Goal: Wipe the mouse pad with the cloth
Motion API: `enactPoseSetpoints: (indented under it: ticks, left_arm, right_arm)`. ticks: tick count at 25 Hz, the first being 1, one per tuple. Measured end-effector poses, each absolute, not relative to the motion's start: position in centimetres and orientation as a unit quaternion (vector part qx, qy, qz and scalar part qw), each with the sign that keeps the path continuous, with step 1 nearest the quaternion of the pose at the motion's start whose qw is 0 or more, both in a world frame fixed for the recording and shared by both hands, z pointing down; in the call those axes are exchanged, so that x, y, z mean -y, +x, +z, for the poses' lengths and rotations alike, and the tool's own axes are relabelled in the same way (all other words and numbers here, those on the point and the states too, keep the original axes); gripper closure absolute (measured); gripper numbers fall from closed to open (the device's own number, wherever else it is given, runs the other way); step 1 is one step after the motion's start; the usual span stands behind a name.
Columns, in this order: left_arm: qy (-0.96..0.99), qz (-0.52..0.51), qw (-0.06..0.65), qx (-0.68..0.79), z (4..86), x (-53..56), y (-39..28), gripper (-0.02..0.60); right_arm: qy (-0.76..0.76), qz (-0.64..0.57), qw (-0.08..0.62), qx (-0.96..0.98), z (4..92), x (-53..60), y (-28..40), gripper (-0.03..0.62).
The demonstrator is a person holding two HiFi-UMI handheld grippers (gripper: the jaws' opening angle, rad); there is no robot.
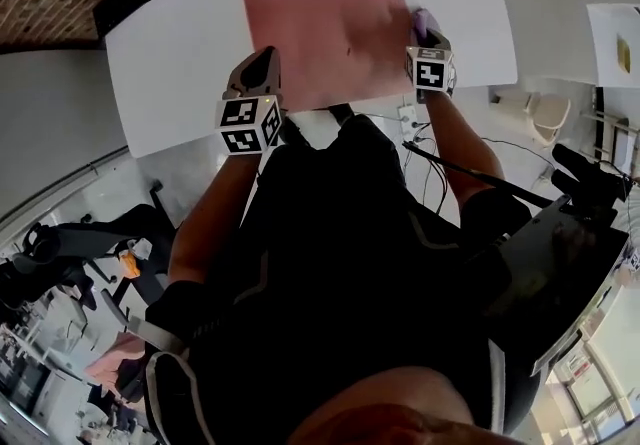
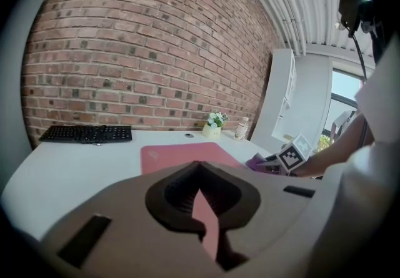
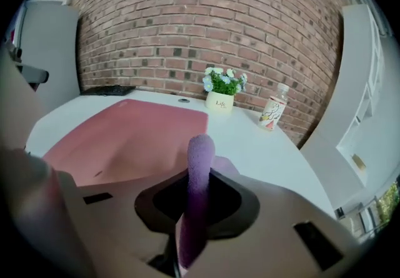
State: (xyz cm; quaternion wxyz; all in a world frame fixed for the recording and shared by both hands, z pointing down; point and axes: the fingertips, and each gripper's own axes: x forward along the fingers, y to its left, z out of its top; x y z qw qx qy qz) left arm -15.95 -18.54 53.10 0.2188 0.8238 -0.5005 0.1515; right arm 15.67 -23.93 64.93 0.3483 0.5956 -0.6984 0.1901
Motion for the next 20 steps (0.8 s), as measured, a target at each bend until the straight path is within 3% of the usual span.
enactPoseSetpoints:
  ticks: [20]
  left_arm:
    - [0.808,0.131,0.237,0.523,53.7,15.0,-23.9,0.577]
  right_arm:
    - [0.549,0.273,0.289,0.735,66.1,23.8,1.9,0.534]
